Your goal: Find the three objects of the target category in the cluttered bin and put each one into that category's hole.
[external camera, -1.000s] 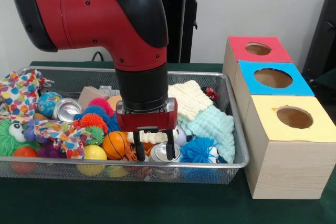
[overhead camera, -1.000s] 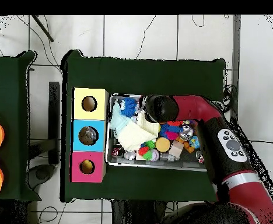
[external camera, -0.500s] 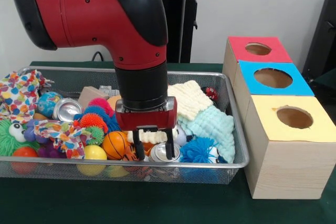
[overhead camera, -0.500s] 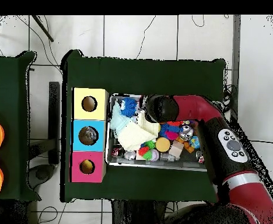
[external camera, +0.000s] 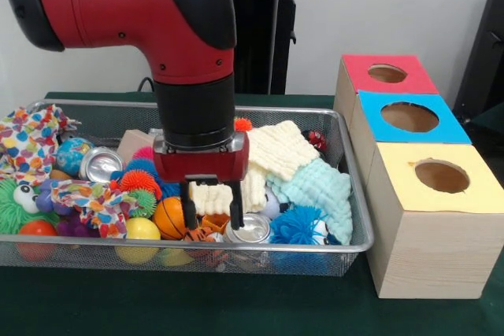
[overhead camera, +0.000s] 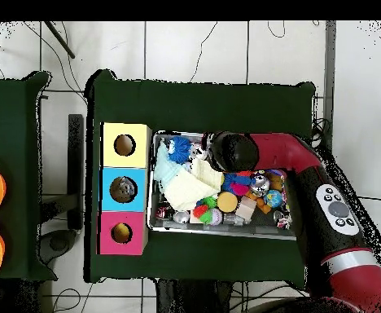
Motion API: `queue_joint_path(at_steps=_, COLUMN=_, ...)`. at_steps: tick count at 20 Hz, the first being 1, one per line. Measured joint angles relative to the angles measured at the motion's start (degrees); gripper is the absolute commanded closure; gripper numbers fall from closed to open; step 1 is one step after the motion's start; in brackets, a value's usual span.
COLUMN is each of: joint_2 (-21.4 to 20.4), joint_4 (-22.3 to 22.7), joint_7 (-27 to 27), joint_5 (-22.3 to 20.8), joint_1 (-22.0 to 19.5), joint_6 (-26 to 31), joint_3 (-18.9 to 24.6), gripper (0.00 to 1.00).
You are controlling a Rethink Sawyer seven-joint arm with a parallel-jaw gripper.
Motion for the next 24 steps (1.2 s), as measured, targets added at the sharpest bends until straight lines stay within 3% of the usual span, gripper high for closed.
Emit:
queue_joint_path(at_steps=10, joint_2=-0.35, joint_4=0.15, joint_7=0.00, joint_5=-1.17, joint_1=-1.55, joint_6=-0.50, joint_3=-0.21, gripper=0.00)
queue_joint_path(at_steps=24, joint_2=8.17, joint_4=0.04, joint_7=0.00, joint_5=-5.88, joint_1=0.19, joint_6=-12.12, joint_3=-2.26, gripper=0.00)
